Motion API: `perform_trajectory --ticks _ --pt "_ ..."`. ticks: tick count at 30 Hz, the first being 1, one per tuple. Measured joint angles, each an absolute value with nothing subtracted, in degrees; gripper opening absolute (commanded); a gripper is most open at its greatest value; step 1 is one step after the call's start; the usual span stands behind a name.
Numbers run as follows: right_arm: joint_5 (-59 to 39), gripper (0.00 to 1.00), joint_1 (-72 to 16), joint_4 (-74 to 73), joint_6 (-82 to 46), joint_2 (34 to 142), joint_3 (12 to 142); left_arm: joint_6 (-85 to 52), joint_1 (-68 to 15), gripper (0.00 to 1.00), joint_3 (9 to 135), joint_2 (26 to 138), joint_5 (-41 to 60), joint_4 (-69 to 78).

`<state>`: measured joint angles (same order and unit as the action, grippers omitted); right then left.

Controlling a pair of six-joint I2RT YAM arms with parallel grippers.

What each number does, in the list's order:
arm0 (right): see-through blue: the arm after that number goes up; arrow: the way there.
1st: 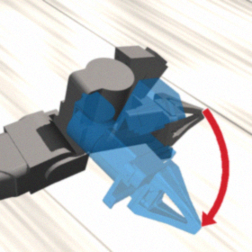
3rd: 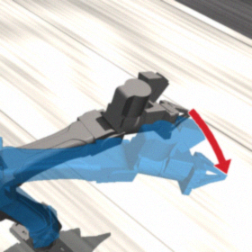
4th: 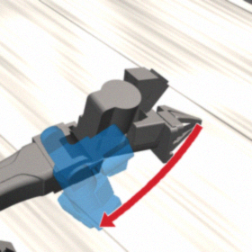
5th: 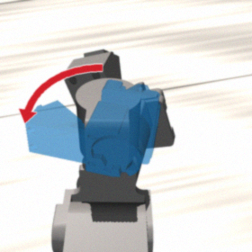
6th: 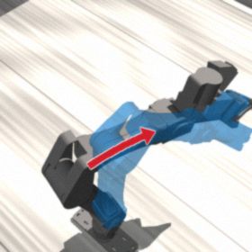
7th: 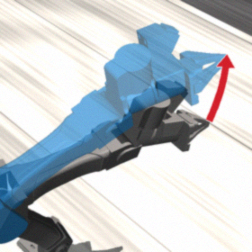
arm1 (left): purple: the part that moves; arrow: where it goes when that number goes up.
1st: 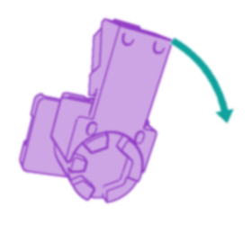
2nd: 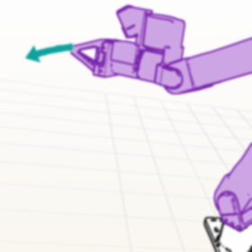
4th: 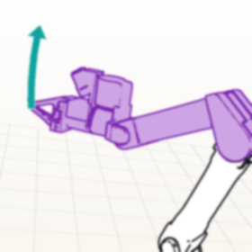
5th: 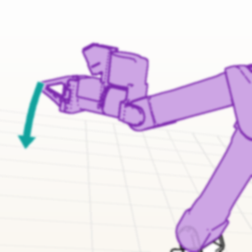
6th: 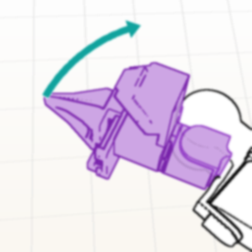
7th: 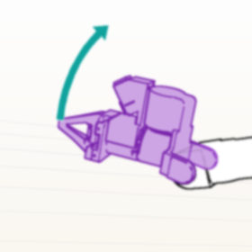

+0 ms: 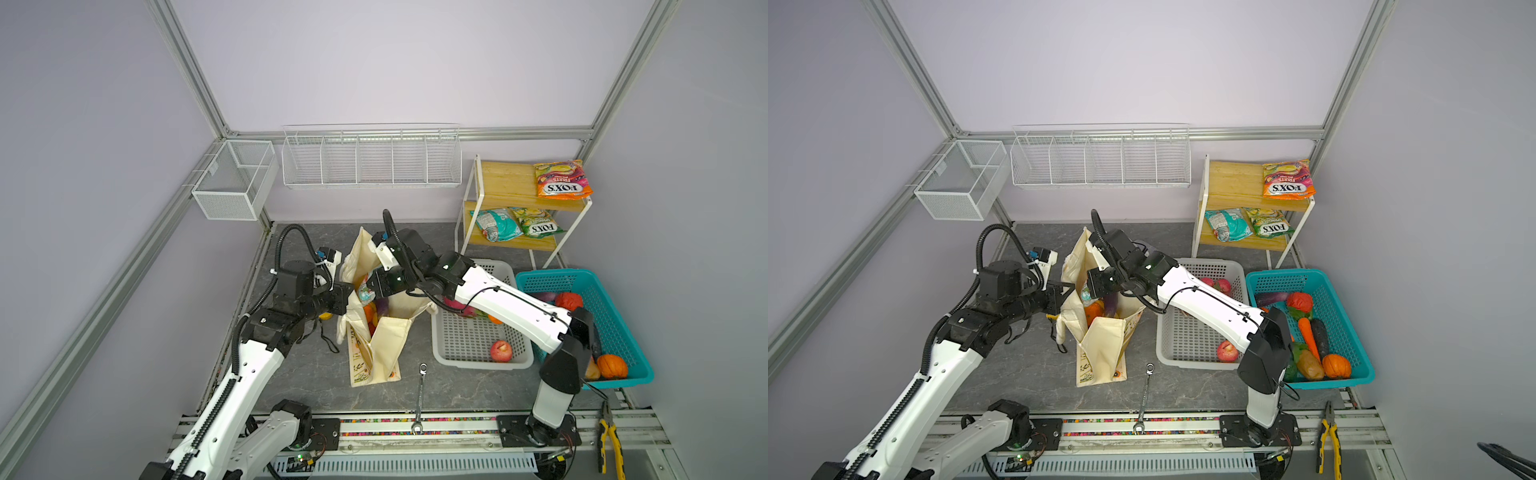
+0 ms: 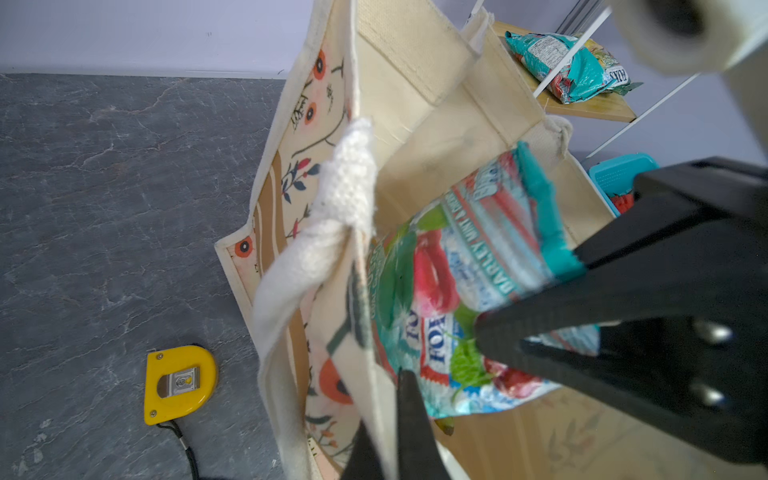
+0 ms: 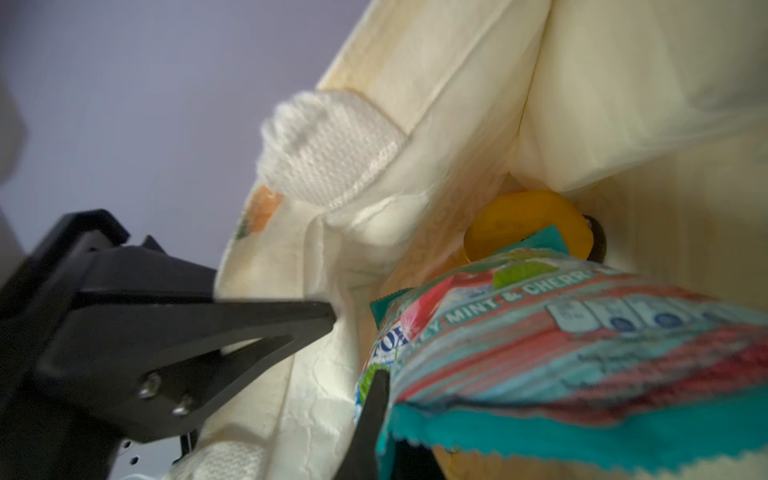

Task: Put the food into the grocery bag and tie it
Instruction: 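Lower the mint candy bag into the tote bag and open the right gripper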

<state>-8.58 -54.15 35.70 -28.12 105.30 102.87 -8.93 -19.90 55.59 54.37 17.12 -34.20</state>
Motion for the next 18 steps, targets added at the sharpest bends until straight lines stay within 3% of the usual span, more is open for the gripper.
perform_trajectory --ticks 6,18 --pt "-10.02 0.11 -54.08 40.16 -25.32 109.3 104.79 -8.93 -19.9 0.0 55.59 54.37 17.1 -34.22" --pt "-5.8 0.58 -54.3 49.43 -22.06 110.52 105.75 -8.91 -19.9 0.0 55.59 54.3 16.67 -34.24"
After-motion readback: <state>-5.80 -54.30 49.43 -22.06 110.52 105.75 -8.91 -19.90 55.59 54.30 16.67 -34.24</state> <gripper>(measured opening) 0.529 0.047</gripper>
